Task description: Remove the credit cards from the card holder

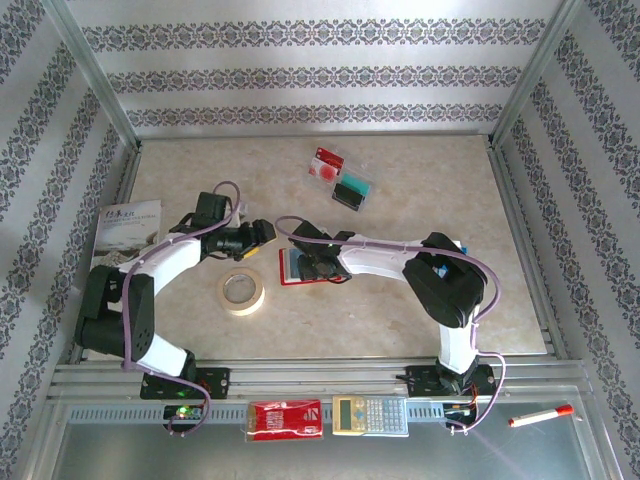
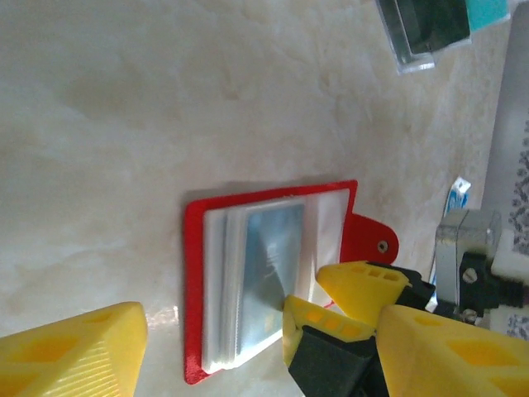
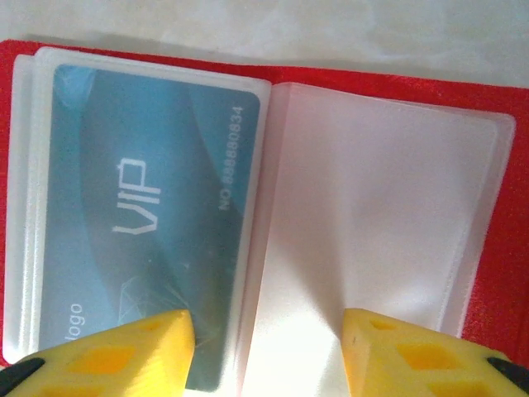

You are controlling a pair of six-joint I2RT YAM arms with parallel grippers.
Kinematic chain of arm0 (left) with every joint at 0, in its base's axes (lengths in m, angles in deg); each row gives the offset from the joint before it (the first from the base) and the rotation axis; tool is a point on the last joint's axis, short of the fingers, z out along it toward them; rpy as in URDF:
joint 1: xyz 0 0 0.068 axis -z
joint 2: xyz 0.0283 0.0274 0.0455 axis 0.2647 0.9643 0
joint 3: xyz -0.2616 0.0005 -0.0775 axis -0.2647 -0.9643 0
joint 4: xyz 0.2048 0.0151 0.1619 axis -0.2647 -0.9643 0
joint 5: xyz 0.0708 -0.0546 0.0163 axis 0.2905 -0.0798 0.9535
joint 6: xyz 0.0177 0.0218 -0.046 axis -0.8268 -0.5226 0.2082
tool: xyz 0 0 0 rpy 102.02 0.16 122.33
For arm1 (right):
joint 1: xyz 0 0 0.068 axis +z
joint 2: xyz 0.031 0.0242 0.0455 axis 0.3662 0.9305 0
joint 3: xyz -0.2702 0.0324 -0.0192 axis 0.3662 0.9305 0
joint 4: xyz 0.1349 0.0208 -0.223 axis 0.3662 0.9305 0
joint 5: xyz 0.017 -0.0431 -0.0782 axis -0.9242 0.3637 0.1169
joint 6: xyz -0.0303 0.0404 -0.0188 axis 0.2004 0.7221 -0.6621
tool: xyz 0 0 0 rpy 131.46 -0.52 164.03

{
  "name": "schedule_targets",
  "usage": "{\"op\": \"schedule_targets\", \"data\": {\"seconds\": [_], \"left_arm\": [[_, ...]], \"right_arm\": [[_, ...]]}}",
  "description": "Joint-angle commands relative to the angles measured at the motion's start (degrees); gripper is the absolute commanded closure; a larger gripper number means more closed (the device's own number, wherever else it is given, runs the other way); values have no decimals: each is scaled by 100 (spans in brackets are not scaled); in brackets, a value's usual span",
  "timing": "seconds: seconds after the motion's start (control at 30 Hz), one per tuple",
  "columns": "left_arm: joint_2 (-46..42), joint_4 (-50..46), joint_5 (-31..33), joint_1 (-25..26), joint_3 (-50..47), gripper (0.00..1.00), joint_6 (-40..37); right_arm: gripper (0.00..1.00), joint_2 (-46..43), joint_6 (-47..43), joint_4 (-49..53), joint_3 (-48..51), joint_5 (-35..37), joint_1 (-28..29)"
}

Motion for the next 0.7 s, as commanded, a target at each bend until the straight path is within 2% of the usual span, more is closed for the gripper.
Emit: {"op": "schedule_targets", "data": {"seconds": [0.0,0.23,0.4,0.67], "left_arm": [[152,222,-257,246,-46,32,172],[432,298,-230,653,-40,52,337],[671,343,-224,821,25,63,401],[965,137,7,955,248,67,289]], "right_arm": [[51,237,102,125,423,-132,-147],[54,182,70,-249,706,-530,-298],[55,130,25,-528,890,-789,-409],[57,118,-47,-667,957,-954,-469]]}}
